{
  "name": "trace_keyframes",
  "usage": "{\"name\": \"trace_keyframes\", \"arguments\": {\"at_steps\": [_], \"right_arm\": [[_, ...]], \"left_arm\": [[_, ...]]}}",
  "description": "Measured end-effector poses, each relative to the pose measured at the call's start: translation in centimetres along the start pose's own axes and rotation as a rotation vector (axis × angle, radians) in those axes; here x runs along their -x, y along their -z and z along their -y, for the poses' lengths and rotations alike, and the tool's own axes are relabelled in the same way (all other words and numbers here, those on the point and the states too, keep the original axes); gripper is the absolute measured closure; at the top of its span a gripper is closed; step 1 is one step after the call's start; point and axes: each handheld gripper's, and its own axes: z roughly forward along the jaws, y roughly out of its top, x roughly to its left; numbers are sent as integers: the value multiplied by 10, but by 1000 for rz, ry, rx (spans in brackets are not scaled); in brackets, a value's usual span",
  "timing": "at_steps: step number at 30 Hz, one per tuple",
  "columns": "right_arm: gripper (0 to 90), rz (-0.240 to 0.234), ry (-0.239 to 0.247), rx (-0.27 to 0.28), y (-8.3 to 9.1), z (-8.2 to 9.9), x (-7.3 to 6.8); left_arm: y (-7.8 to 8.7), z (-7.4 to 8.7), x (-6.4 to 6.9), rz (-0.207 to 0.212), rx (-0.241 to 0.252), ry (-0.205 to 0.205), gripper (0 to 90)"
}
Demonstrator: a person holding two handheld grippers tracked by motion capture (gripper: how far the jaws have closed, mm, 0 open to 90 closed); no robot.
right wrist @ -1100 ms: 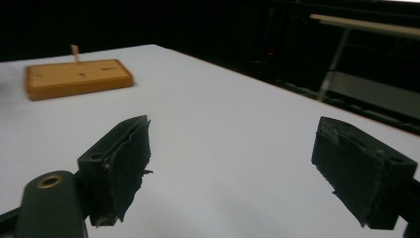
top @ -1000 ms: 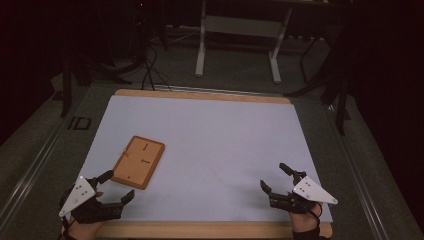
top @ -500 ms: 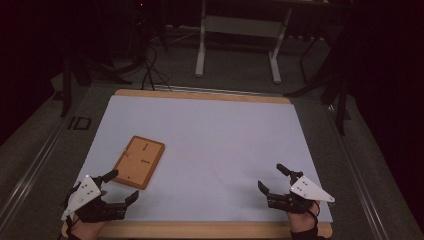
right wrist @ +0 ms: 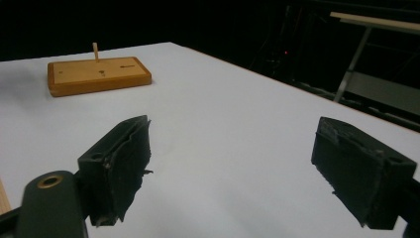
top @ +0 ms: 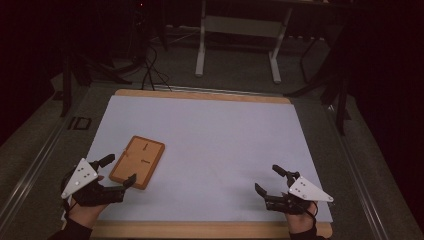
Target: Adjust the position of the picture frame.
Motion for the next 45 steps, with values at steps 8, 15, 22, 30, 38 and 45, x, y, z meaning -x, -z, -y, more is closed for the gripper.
{"name": "trace_keyframes", "arguments": {"at_steps": [8, 15, 22, 30, 38, 45], "right_arm": [[142, 0, 6, 10, 1, -1, -2], [142, -11, 7, -3, -2, 0, -3], [142, -19, 0, -4, -2, 1, -3], [143, -27, -5, -10, -2, 1, -3], [143, -35, -17, -18, -3, 2, -1], [144, -36, -19, -20, -3, 3, 0]], "left_arm": [[-11, -6, -22, -24, -23, 8, 131], [-30, 8, -47, -73, -84, 80, 190], [-47, 30, -67, -102, -157, 138, 363], [-66, 49, -80, -107, -256, 160, 487], [-80, 54, -84, -111, -312, 140, 613], [-84, 56, -81, -101, -311, 111, 762]]}}
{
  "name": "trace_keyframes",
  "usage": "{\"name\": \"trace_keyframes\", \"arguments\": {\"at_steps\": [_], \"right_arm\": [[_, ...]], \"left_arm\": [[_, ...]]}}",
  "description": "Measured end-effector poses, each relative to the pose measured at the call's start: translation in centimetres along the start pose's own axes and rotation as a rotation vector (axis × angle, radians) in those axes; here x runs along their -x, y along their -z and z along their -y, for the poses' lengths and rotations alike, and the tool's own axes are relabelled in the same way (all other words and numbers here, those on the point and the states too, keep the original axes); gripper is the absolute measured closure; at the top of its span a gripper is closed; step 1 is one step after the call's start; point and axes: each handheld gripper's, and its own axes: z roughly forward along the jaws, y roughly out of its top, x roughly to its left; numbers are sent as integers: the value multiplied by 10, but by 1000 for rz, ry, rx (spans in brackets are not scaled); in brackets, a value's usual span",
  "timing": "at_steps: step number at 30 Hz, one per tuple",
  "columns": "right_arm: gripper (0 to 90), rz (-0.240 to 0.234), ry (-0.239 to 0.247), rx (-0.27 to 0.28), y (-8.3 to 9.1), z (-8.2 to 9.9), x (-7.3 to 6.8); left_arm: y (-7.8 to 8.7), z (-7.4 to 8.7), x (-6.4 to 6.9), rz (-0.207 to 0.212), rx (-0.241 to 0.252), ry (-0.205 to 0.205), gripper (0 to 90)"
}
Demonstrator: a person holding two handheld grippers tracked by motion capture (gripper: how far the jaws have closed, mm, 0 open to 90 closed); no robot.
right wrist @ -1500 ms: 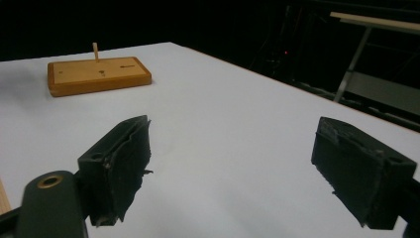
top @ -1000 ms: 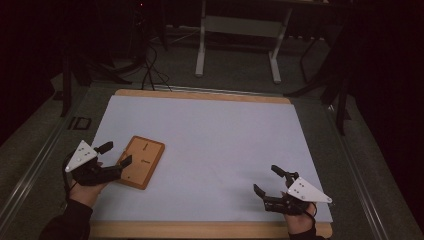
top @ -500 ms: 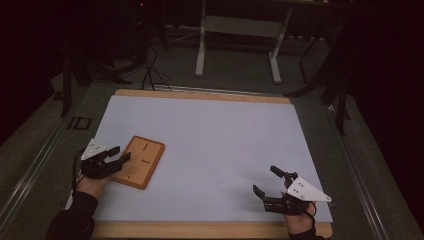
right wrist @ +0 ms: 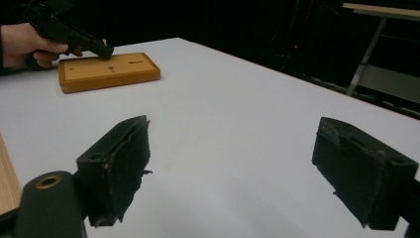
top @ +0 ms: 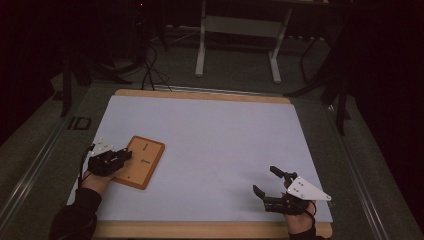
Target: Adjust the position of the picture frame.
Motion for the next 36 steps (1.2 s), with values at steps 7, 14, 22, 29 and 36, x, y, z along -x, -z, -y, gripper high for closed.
{"name": "trace_keyframes", "arguments": {"at_steps": [7, 14, 22, 29, 36], "right_arm": [[144, -4, -9, -5, -1, 0, 0], [144, -8, -10, -8, -1, 1, 0], [145, -7, -20, -4, -1, 1, 2], [145, -8, -28, -6, -1, 1, 3], [145, -7, -30, -6, -1, 1, 3]], "left_arm": [[-2, 1, 2, -33, 11, 4, 808], [-3, -1, 8, -96, -2, -9, 843], [-2, 0, 6, -69, 13, 20, 847], [3, -2, 5, -34, 25, 13, 848], [9, -12, 12, -27, 48, -12, 848]]}}
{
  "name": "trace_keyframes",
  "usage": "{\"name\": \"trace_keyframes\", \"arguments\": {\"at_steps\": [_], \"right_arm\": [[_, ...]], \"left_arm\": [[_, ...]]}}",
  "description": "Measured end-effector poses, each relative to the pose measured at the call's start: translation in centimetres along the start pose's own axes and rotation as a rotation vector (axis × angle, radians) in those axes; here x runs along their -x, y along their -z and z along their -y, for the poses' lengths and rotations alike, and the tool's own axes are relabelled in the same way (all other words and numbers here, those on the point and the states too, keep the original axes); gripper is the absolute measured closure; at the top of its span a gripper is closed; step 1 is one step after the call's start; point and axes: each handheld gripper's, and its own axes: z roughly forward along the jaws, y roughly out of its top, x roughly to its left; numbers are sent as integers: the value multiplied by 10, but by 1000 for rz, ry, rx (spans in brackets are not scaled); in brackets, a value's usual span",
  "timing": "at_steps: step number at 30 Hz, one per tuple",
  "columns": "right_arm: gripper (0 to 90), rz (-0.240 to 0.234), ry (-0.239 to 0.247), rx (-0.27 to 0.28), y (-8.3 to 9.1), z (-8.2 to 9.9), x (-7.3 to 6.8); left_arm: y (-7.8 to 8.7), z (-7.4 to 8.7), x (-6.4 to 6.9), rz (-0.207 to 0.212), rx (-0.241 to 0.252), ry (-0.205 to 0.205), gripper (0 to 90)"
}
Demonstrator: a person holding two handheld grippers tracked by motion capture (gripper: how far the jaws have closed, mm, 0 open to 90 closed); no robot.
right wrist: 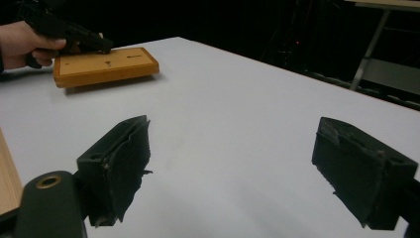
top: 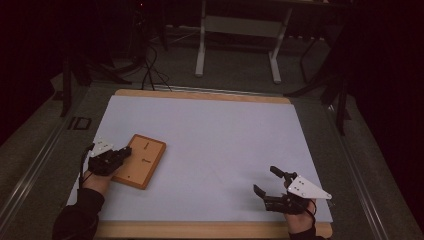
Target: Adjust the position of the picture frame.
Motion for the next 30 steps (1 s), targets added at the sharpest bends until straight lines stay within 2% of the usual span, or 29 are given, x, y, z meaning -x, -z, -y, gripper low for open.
{"name": "trace_keyframes", "arguments": {"at_steps": [5, 10, 16, 22, 30], "right_arm": [[145, 1, -2, 1, 0, 0, 0], [145, 1, -3, 2, 0, 0, 0], [145, 3, -6, 3, 1, 0, 0], [145, -1, -8, 8, 1, 0, 1], [145, -1, -13, 10, 2, 0, 2]], "left_arm": [[2, -8, 4, 19, 5, -3, 848], [2, -19, 12, 37, 6, -27, 847], [-1, -34, 25, 79, 10, -56, 847], [-11, -52, 44, 120, 21, -86, 846], [-23, -67, 61, 168, 33, -115, 846]]}}
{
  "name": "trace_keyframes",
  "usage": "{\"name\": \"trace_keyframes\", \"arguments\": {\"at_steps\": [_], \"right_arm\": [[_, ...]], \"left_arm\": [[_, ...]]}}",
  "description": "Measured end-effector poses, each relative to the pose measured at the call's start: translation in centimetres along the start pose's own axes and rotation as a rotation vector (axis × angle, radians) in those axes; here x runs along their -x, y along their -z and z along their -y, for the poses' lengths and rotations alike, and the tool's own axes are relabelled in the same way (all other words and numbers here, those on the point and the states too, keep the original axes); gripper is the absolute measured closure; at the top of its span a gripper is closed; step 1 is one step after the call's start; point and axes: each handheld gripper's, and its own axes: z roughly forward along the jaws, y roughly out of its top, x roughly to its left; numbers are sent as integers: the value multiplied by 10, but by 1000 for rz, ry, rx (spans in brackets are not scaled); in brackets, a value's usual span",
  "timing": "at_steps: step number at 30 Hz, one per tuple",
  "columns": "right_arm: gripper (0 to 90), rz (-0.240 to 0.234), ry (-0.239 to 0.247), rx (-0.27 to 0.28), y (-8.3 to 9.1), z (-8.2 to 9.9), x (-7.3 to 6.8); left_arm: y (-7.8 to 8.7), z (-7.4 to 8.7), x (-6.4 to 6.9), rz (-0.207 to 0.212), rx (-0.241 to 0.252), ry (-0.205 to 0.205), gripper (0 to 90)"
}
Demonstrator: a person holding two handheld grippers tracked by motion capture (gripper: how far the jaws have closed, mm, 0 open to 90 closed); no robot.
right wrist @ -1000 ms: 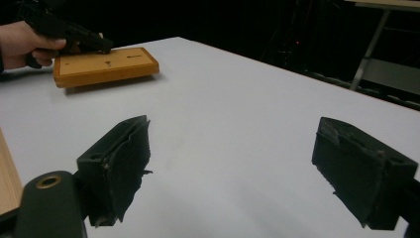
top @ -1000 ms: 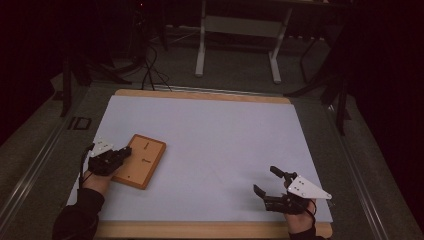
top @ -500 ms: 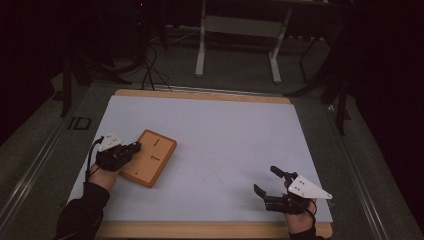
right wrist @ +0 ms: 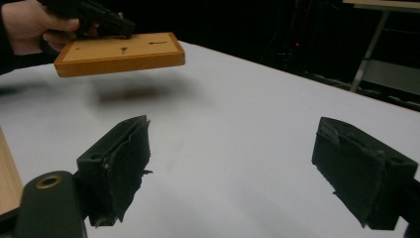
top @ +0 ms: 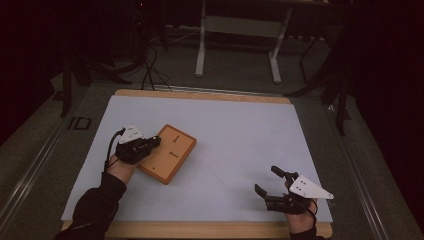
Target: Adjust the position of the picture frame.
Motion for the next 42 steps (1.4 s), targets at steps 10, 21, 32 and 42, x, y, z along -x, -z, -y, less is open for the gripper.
{"name": "trace_keyframes", "arguments": {"at_steps": [10, 21, 32, 42], "right_arm": [[145, -3, -6, 10, 2, 0, 1], [145, -2, -13, 18, 4, 0, 4], [146, -3, -20, 22, 5, 0, 6], [146, -1, -27, 29, 7, 0, 7]], "left_arm": [[-27, -21, 21, 73, 2, -53, 846], [-61, -29, 39, 148, -24, -99, 845], [-97, -29, 57, 245, -29, -127, 844], [-131, -24, 73, 320, -60, -152, 843]]}}
